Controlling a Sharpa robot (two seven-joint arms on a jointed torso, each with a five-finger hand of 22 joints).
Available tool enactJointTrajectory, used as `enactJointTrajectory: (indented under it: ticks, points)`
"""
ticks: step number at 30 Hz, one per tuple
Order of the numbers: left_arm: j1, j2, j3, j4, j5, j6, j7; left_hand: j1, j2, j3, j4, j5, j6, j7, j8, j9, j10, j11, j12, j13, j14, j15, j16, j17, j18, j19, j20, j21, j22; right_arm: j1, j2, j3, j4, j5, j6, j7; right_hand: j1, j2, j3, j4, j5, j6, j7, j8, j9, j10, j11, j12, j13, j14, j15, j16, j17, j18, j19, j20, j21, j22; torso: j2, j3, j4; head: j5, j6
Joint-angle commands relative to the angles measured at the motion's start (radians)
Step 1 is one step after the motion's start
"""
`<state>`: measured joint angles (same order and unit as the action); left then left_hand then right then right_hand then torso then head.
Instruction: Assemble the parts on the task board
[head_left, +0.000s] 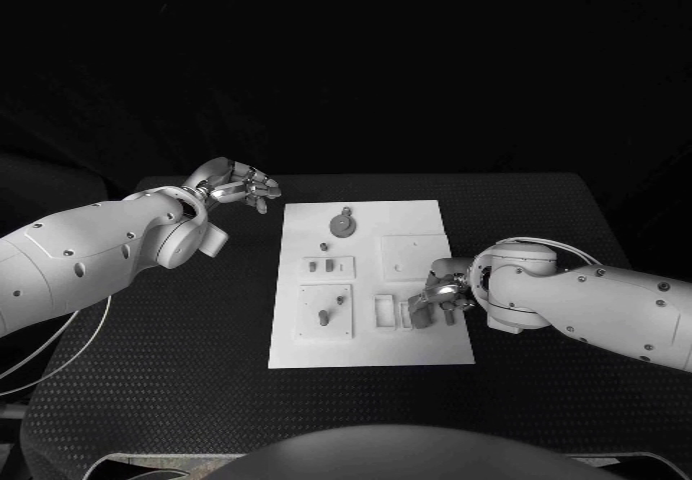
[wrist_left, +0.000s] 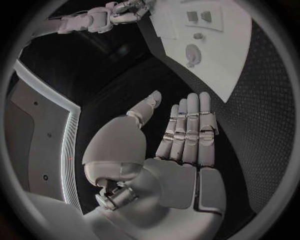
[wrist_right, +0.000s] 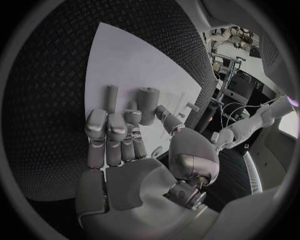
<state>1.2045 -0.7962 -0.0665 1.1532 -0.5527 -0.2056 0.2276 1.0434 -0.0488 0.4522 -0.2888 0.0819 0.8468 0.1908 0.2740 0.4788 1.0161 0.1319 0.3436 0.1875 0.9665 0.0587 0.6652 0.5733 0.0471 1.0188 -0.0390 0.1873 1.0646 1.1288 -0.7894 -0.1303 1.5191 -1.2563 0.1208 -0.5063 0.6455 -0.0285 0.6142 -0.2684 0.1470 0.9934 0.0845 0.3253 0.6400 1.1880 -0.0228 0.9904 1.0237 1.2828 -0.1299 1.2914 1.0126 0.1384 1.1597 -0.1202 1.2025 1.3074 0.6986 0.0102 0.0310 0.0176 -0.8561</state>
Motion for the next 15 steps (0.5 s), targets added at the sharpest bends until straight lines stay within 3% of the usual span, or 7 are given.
enactJointTrajectory:
  ticks: [1, 5, 12, 15]
  points:
    - [0.001, 0.001, 0.001, 0.001, 0.007, 0.012, 0.006, -0.009, -0.003, -0.005, 0.002, 0.001, -0.002, -0.005, 0.007, -0.001, 0.002, -0.002, 0.007, 0.001, 0.002, 0.000, 0.002, 0.001, 0.016, 0.007, -0.001, 0.005, 0.002, -0.009, 0.001, -0.007, -0.001, -0.004, 0.004, -0.013, 0.054, 0.037, 0.018, -0.024, 0.005, 0.010, -0.002, -0.006, 0.001, 0.003, -0.007, 0.007, -0.001, 0.007, -0.004, -0.004, 0.001, 0.123, -0.001, 0.007, 0.008, 0.015, 0.000, -0.0006, 0.0005, 0.000, 0.000]
    - [0.001, 0.001, 0.001, 0.001, 0.007, 0.013, 0.006, -0.009, -0.002, -0.004, 0.001, 0.001, -0.002, -0.005, 0.007, -0.001, 0.002, -0.002, 0.007, 0.001, 0.002, 0.000, 0.002, 0.002, 0.016, 0.007, -0.002, 0.005, 0.002, -0.009, -0.008, -0.007, 0.003, 0.011, -0.037, -0.007, 0.095, 0.045, 0.020, -0.025, 0.004, 0.015, -0.003, -0.005, 0.004, 0.004, -0.008, 0.008, -0.003, 0.008, -0.005, -0.006, 0.003, 0.123, -0.002, 0.008, 0.010, 0.016, 0.000, -0.0005, 0.0001, 0.000, 0.000]
    - [0.001, 0.002, 0.001, -0.001, 0.007, 0.013, 0.006, -0.010, -0.002, -0.004, 0.001, 0.001, -0.002, -0.005, 0.007, -0.001, 0.001, -0.002, 0.007, 0.002, 0.002, 0.000, 0.001, 0.002, 0.016, 0.007, -0.002, 0.005, 0.002, -0.009, -0.020, -0.007, 0.017, 0.060, -0.066, 0.001, 0.085, 0.053, 0.008, -0.022, 0.004, 0.023, -0.004, -0.004, 0.006, -0.003, -0.008, -0.001, -0.009, 0.002, -0.004, -0.019, -0.001, 0.123, -0.009, 0.015, 0.002, 0.012, 0.000, -0.0006, 0.0005, 0.001, 0.000]
    - [0.001, 0.001, 0.000, -0.003, 0.007, 0.012, 0.005, -0.010, -0.002, -0.004, 0.001, 0.001, -0.002, -0.005, 0.007, -0.001, 0.001, -0.002, 0.007, 0.002, 0.002, 0.000, 0.001, 0.003, 0.016, 0.007, -0.002, 0.005, 0.002, -0.004, -0.032, -0.007, 0.026, 0.076, -0.083, 0.001, 0.074, 0.075, 0.005, -0.016, 0.004, 0.030, -0.005, -0.003, 0.006, -0.002, -0.009, -0.003, -0.012, 0.003, -0.004, -0.022, -0.002, 0.123, -0.011, 0.020, -0.001, 0.011, 0.000, -0.0001, 0.0007, 0.001, 0.001]
